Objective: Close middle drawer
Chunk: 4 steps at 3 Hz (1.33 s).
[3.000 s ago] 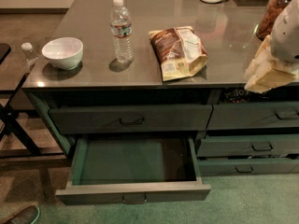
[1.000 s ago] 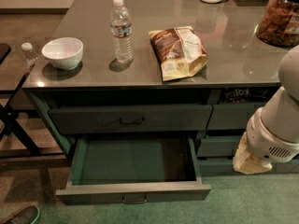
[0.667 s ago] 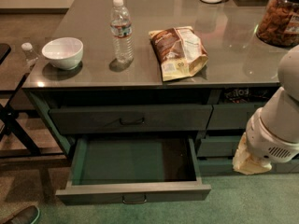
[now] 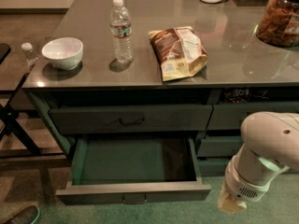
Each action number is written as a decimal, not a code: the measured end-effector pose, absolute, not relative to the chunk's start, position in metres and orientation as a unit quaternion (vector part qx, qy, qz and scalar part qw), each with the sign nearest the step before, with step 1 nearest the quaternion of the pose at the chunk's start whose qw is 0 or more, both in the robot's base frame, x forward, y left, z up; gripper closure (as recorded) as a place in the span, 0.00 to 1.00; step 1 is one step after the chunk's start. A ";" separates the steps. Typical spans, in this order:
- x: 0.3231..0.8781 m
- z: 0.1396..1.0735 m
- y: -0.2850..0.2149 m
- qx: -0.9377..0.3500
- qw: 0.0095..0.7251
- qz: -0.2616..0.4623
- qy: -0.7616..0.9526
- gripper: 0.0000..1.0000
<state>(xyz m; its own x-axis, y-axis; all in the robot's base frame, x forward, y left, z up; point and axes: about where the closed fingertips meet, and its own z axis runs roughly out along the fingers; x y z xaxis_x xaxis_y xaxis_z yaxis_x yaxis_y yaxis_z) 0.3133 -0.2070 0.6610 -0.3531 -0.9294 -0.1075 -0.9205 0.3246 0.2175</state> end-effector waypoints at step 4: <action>0.306 0.512 -0.165 0.547 0.039 -0.210 -0.809 1.00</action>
Offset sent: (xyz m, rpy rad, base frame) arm -0.0106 0.0044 -0.0389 0.0861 0.0362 -0.0319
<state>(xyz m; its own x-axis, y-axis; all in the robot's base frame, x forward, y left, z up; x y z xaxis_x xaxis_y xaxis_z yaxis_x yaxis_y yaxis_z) 0.3065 -0.1652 0.5118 -0.3980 -0.9021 -0.1666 -0.8691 0.3126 0.3833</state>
